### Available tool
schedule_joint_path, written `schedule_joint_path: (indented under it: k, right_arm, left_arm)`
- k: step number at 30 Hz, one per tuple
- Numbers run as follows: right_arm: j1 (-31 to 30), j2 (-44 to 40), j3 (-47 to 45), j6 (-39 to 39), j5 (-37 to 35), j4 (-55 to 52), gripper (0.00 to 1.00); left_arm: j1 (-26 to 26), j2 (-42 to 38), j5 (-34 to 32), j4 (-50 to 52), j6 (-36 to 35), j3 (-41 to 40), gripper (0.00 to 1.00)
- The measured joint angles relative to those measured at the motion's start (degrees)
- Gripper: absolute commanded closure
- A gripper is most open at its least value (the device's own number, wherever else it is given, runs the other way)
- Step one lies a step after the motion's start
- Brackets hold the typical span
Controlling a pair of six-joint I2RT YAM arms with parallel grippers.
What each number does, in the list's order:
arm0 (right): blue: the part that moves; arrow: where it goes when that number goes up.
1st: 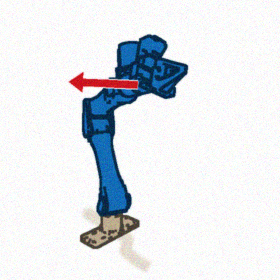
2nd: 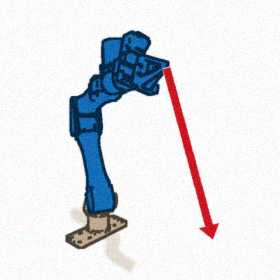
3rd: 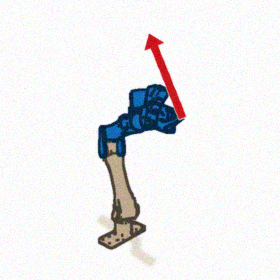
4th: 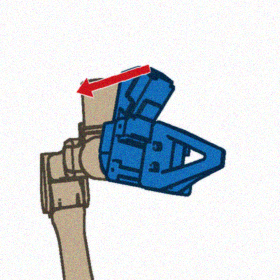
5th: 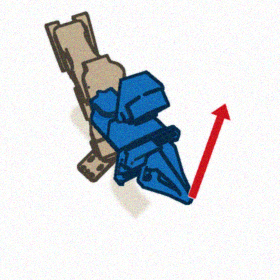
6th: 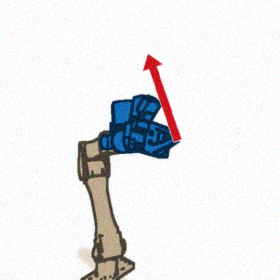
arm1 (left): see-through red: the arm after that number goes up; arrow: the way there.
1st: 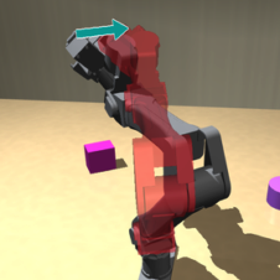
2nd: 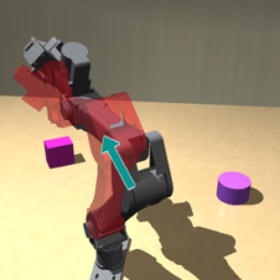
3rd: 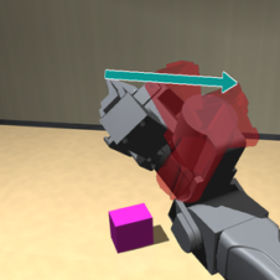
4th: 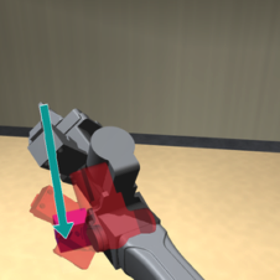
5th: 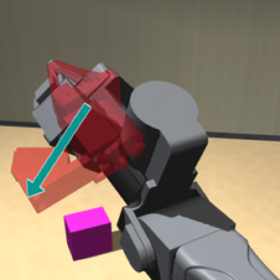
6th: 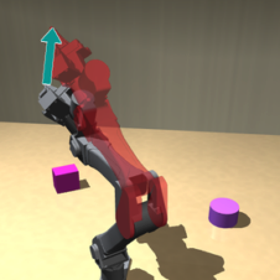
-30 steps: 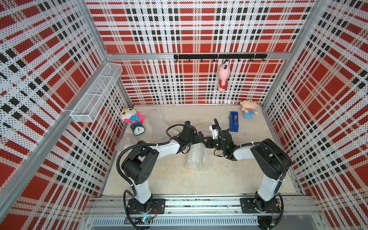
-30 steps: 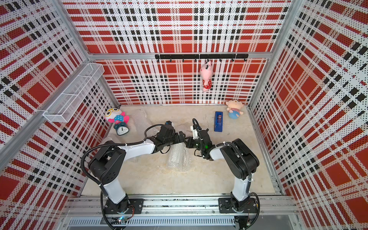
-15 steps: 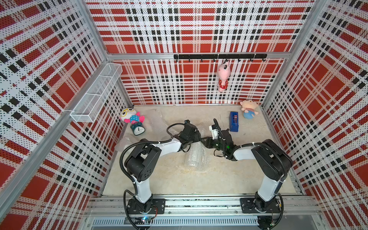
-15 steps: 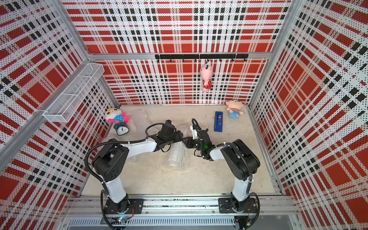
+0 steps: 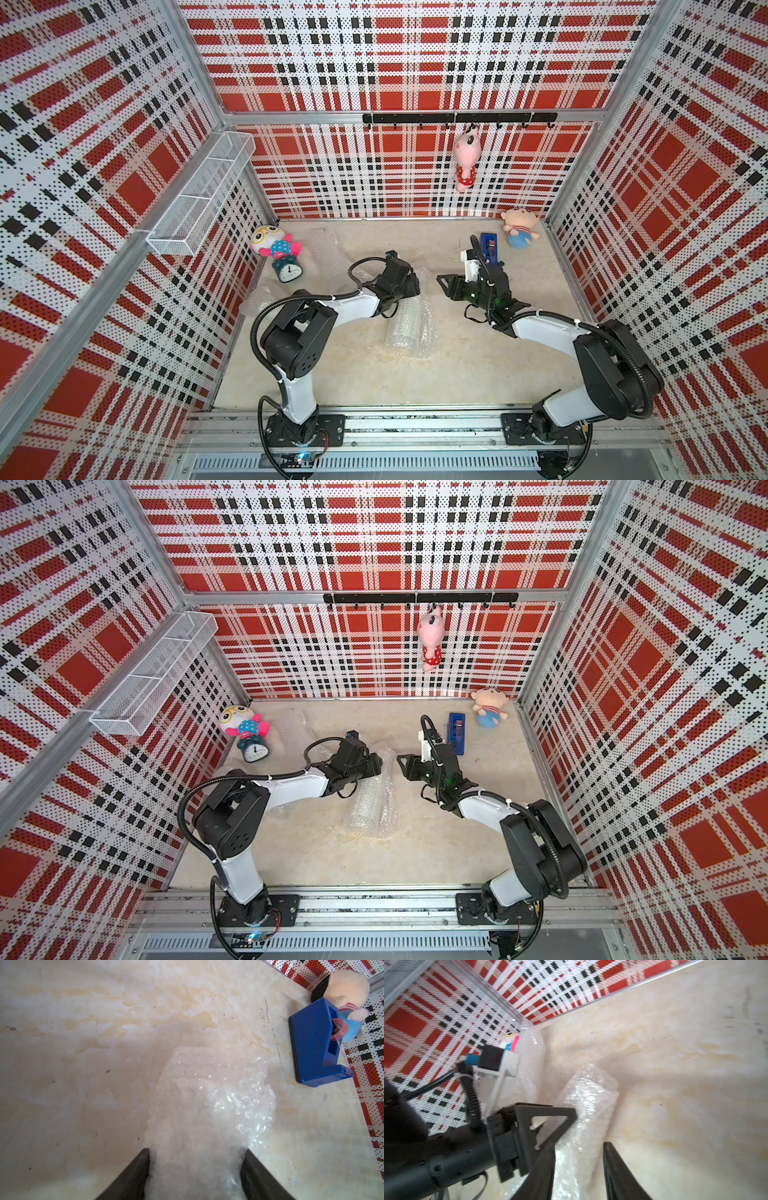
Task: Wrap vases in bubble wrap
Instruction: Wrap the vase in bubble wrap, then tear off the tape using the Tape Cutter.
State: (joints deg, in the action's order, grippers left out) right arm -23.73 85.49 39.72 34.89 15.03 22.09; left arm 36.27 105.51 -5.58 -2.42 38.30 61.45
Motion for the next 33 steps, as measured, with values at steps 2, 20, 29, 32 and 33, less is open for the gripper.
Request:
schedule_joint_path:
  k: [2, 20, 29, 32, 33]
  right_arm:
    - [2.5, 0.0, 0.0, -0.5, 0.2, -2.5, 0.57]
    - [17.0, 3.8, 7.4, -4.2, 6.0, -15.5, 0.57]
    - [28.8, 16.3, 26.8, -8.2, 10.4, -22.6, 0.60]
    - [29.5, 21.7, 31.5, -9.2, 12.3, -25.2, 0.62]
    - [29.7, 23.1, 32.6, -9.5, 13.1, -26.1, 0.62]
  left_arm:
    - [0.2, 0.0, -0.5, 0.0, -0.1, 0.0, 0.32]
    - [0.6, 0.4, -1.3, 0.8, -0.2, 0.8, 0.32]
    - [0.6, 0.4, -1.3, 0.8, -0.2, 0.8, 0.32]
    - [0.6, 0.4, -1.3, 0.8, -0.3, 0.8, 0.32]
    - [0.6, 0.4, -1.3, 0.8, -0.3, 0.8, 0.32]
